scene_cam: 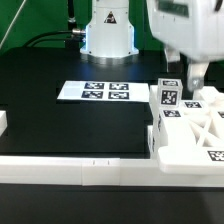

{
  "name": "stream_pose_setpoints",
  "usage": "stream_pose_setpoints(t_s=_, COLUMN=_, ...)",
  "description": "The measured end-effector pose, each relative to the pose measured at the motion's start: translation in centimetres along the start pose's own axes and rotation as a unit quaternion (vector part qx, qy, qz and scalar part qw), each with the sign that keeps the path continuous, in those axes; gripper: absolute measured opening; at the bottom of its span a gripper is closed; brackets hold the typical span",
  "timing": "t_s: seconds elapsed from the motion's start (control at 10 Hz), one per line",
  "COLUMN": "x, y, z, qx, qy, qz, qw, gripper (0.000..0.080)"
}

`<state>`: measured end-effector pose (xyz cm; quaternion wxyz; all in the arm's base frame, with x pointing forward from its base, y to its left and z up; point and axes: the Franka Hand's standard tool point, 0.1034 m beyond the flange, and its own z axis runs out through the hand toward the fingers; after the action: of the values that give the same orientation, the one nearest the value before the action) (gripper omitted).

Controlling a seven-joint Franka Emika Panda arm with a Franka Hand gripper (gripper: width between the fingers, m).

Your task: Assemble chair

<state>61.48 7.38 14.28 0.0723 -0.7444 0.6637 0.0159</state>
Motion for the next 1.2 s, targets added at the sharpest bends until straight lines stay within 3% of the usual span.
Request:
stream_pose_setpoints(t_s=0.2, x=-1.1, y=1.4, z=-0.3, qx=-0.007, qy=-0.003, qz=0.016, qw=1.0, gripper=0.0649)
stream_pose_setpoints(t_s=0.8, x=-1.1, y=1.4, z=0.0, qx=-0.008, qy=-0.002, qz=0.003, qw=1.0, gripper=0.0649)
stream_pose_setpoints(t_s=1.0, x=-2.5, y=3.0, z=-0.9, qx=-0.013, qy=-0.007, qz=-0.058, qw=0.998, gripper=0.0649)
stream_pose_setpoints(t_s=1.1, x=-3.0, y=4.2, z=-0.9, qx=-0.018, qy=-0.01, qz=-0.095, qw=0.995, gripper=0.0649)
stream_pose_setpoints(t_s=1.2, x=-4.2, y=5.5, z=-0.7, qx=-0.041, qy=-0.01, qz=-0.092, qw=0.995, gripper=0.0649)
